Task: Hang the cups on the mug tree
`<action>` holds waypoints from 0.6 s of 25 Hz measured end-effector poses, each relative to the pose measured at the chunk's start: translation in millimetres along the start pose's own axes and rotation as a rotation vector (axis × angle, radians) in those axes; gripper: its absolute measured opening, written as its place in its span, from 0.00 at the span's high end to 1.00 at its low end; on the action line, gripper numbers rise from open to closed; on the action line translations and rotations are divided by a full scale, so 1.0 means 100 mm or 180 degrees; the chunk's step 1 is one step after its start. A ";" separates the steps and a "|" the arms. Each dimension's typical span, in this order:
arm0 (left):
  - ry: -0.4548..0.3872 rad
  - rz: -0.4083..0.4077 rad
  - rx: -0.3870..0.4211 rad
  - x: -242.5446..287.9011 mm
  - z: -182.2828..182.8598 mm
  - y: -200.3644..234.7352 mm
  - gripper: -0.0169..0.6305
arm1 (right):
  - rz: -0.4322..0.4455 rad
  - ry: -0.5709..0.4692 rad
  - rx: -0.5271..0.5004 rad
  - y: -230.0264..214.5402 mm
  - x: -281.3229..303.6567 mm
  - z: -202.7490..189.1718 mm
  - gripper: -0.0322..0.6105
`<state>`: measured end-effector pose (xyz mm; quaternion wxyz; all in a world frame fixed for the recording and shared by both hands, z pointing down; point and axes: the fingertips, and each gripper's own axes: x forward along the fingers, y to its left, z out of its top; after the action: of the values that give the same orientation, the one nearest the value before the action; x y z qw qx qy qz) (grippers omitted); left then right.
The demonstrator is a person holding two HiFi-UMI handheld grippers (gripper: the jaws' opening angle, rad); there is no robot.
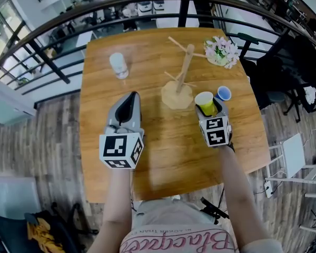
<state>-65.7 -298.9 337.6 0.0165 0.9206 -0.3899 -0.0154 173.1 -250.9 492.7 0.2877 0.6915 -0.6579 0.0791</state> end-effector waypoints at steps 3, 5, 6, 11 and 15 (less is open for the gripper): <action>0.0014 -0.0019 -0.0005 0.03 -0.04 0.02 0.96 | -0.0025 0.0097 -0.0236 -0.06 0.10 0.05 0.51; 0.0032 -0.0039 0.0010 0.04 -0.05 0.03 0.96 | -0.0015 0.0180 -0.0404 -0.08 0.14 0.08 0.51; 0.0040 -0.0050 0.0021 0.04 -0.06 0.03 0.96 | -0.0006 0.0222 -0.0501 -0.07 0.16 0.09 0.51; 0.0038 -0.0073 0.0044 0.10 -0.07 0.07 0.96 | -0.0089 0.0360 -0.1134 -0.09 0.31 0.17 0.51; 0.0046 -0.0068 0.0018 0.13 -0.12 0.13 0.95 | -0.0146 0.0510 -0.1805 -0.07 0.44 0.20 0.51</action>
<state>-65.4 -316.7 349.6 0.0165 0.9248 -0.3799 -0.0079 179.6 -299.2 495.5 0.5222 0.5896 -0.6132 -0.0600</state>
